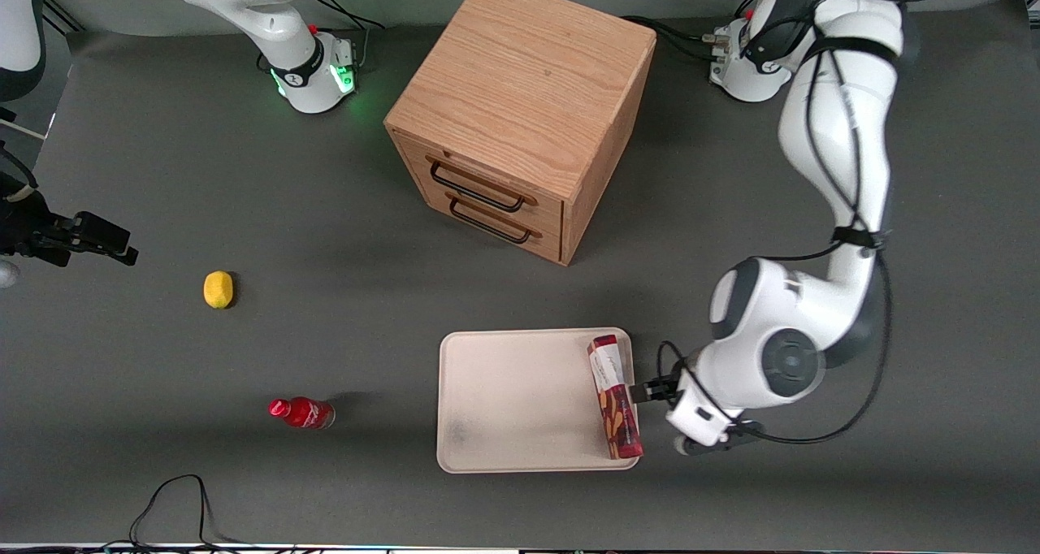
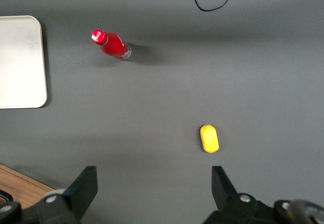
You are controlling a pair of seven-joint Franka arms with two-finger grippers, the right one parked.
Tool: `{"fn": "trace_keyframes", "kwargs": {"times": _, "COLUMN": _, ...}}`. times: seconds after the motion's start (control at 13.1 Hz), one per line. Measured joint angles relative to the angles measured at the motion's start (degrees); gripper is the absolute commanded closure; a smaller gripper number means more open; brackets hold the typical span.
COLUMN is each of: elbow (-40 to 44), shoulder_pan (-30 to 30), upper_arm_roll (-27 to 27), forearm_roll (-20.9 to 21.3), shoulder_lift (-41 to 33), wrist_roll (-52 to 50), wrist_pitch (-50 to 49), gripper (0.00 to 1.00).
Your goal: Place red cookie box on tray
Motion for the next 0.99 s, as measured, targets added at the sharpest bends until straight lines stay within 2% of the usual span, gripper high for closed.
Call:
{"fn": "trace_keyframes", "kwargs": {"times": 0.23, "elbow": -2.08, "shoulder_pan": 3.91, "upper_arm_roll": 0.09, "forearm_roll": -1.24, "shoulder_lift": -7.96, "wrist_roll": 2.84, "wrist_pitch": -9.64, "gripper": 0.0}}
{"fn": "trace_keyframes", "kwargs": {"times": 0.54, "elbow": -16.83, "shoulder_pan": 6.96, "upper_arm_roll": 1.08, "forearm_roll": -0.91, "shoulder_lift": -21.28, "wrist_roll": 6.45, "wrist_pitch": -11.26, "gripper": 0.0}}
{"fn": "trace_keyframes", "kwargs": {"times": 0.77, "elbow": -27.14, "shoulder_pan": 8.67, "upper_arm_roll": 1.74, "forearm_roll": 1.25, "shoulder_lift": -30.37, "wrist_roll": 8.82, "wrist_pitch": -12.5, "gripper": 0.0}}
{"fn": "trace_keyframes", "kwargs": {"times": 0.99, "elbow": -35.48, "shoulder_pan": 12.99, "upper_arm_roll": 3.22, "forearm_roll": 2.41, "shoulder_lift": -37.58, "wrist_roll": 14.88, "wrist_pitch": -12.63, "gripper": 0.0}}
